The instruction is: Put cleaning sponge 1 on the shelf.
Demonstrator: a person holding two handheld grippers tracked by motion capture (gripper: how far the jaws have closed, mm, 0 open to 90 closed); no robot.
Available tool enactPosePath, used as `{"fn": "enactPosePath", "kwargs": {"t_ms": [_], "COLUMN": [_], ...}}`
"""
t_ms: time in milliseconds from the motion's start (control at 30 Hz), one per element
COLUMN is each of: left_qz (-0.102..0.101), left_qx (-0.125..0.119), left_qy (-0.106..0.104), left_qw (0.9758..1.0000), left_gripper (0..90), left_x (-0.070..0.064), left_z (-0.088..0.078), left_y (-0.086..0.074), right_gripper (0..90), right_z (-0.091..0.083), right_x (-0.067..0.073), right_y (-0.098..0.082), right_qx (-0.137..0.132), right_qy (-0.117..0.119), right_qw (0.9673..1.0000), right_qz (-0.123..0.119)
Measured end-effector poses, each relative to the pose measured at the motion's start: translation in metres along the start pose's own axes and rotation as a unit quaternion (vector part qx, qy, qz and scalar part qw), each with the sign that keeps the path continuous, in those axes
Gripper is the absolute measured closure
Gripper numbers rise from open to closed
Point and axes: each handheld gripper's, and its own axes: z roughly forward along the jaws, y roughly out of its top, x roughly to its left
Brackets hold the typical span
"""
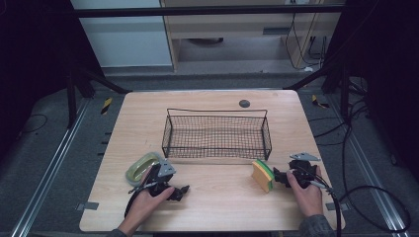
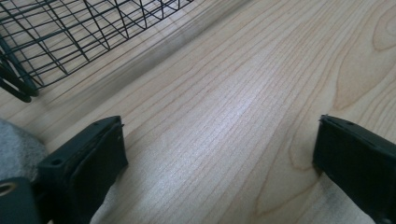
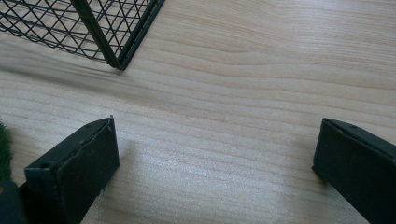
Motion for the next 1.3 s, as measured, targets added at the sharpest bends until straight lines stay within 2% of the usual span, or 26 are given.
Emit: {"fn": "enactPosePath", "kwargs": {"t_ms": [67,200,267,400,467,567,667,800,967,1133,1300], "left_qz": [-0.001,0.002,0.001,0.006,0.002,-0.003,0.003,-0.003,-0.001,-0.006,-0.009], "left_qx": [-0.001,-0.013,-0.010,-0.010,-0.014,-0.017,-0.008,-0.008,0.000,0.011,0.036], "left_qy": [-0.004,0.001,0.005,0.030,0.045,0.055,0.074,0.080,0.093,0.097,0.094], "left_qw": [1.0000,0.9999,0.9999,0.9995,0.9989,0.9983,0.9972,0.9967,0.9957,0.9952,0.9949], "left_gripper": [4.3,7.3,9.4,9.3,9.2,8.9,7.7,6.1,6.0,6.0,5.5], "left_x": [0.001,0.001,0.002,0.010,0.015,0.021,0.027,0.034,0.045,0.061,0.072], "left_z": [-0.003,-0.015,-0.022,-0.035,-0.043,-0.051,-0.057,-0.063,-0.074,-0.085,-0.089], "left_y": [0.000,0.005,0.005,0.008,0.010,0.012,0.013,0.016,0.022,0.024,0.018], "right_gripper": [0.5,0.5,0.5,0.5,0.5,0.5,0.5,0.5,0.5,0.5,0.5], "right_z": [0.000,-0.001,-0.001,-0.002,-0.002,-0.002,-0.002,-0.002,-0.002,-0.002,-0.002], "right_x": [0.000,0.000,0.000,0.000,0.000,0.000,0.000,0.000,-0.001,-0.001,-0.002], "right_y": [0.000,-0.001,-0.001,-0.002,-0.002,-0.002,-0.002,-0.002,-0.002,-0.002,-0.002], "right_qx": [0.001,-0.001,-0.001,0.000,0.001,0.000,0.000,-0.001,-0.001,0.000,0.000], "right_qy": [0.002,0.004,0.005,0.008,0.008,0.009,0.009,0.011,0.012,0.016,0.018], "right_qw": [1.0000,1.0000,1.0000,0.9999,0.9999,0.9999,0.9999,0.9999,0.9998,0.9997,0.9997], "right_qz": [-0.002,-0.006,-0.008,-0.008,-0.010,-0.010,-0.010,-0.012,-0.014,-0.016,-0.017]}}
